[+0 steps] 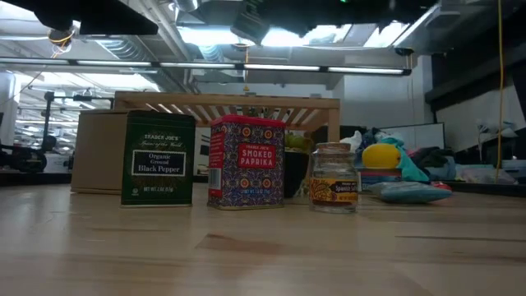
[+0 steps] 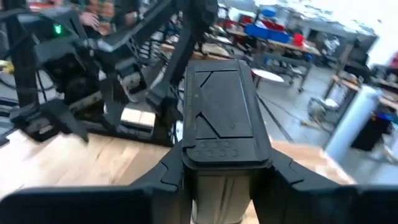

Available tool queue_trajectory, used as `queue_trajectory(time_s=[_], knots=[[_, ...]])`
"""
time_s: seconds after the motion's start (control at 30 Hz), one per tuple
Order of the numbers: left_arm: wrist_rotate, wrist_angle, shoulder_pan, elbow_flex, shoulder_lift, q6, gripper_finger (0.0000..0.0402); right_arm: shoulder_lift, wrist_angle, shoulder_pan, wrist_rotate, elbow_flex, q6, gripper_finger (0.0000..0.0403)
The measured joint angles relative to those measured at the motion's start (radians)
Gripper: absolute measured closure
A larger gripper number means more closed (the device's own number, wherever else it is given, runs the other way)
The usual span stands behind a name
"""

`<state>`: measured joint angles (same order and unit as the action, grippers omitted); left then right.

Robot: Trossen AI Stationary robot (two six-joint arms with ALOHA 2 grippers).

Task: Shelf spices
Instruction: Put the right green seasoning can on the shelf

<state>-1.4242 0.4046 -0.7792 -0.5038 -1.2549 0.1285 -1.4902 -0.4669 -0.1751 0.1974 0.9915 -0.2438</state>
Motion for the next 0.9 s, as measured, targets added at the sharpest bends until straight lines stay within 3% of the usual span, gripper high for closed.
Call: queue_trajectory(time_s=[0.37, 0.9], knots=[[0.0, 0.0, -0.006, -0.001, 0.0, -0.052, 0.023, -0.271, 0.146, -0.077, 0.234, 0.351, -0.05, 0.0284], [-0.001, -0.002, -0.091, -0.001, 0.0, -0.069, 0.023, -0.543, 0.161, -0.149, 0.265, 0.581, -0.053, 0.0284]])
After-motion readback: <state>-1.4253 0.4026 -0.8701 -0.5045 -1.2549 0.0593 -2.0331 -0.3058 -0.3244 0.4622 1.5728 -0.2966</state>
